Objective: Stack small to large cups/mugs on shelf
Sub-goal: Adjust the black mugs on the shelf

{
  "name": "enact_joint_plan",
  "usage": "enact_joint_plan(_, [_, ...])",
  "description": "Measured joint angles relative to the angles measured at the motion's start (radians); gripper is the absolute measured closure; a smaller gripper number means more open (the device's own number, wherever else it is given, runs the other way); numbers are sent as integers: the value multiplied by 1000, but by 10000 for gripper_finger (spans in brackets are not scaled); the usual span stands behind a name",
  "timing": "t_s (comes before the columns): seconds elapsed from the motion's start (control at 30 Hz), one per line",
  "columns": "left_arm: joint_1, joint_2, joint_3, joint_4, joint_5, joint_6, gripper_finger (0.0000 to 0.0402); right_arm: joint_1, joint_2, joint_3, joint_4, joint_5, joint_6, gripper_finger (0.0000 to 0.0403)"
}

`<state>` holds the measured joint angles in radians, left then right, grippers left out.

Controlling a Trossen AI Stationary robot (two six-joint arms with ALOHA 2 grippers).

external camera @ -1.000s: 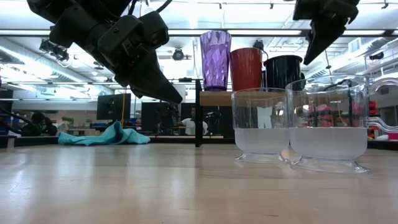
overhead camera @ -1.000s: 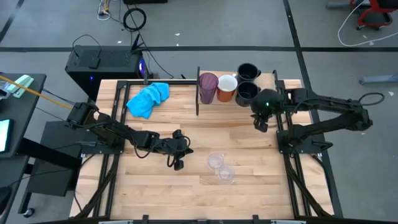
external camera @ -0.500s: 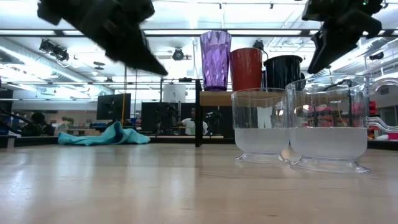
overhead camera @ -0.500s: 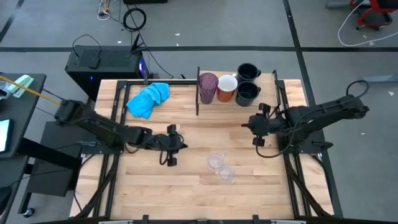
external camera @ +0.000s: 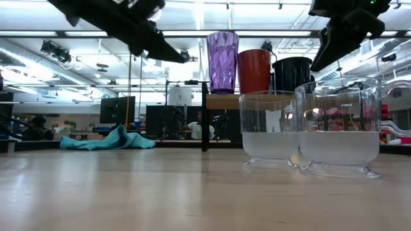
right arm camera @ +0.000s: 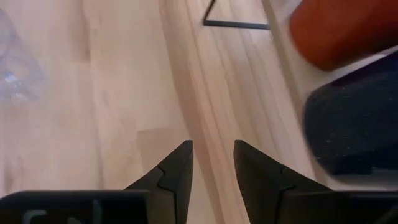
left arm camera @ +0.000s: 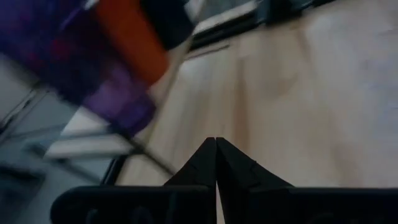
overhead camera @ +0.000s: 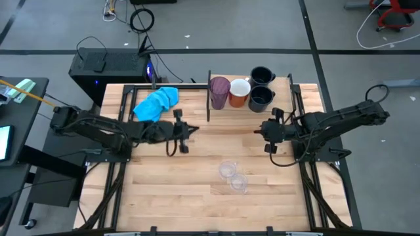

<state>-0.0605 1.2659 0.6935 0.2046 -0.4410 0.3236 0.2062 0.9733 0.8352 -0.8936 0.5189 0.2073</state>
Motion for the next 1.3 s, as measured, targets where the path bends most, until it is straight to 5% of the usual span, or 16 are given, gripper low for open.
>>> enact_joint_plan(0.27, [98,4,1,65,98,-66,376,-1,0,-41,20,102,28,280])
enact_joint_plan(0.73, [106,3,1,39,182,-120,387,-1,5,-42,79,154,71,292])
enact_joint_plan(1.3, [99,3,1,30,281,-292,385,-79,0,126,-37,18,112,297])
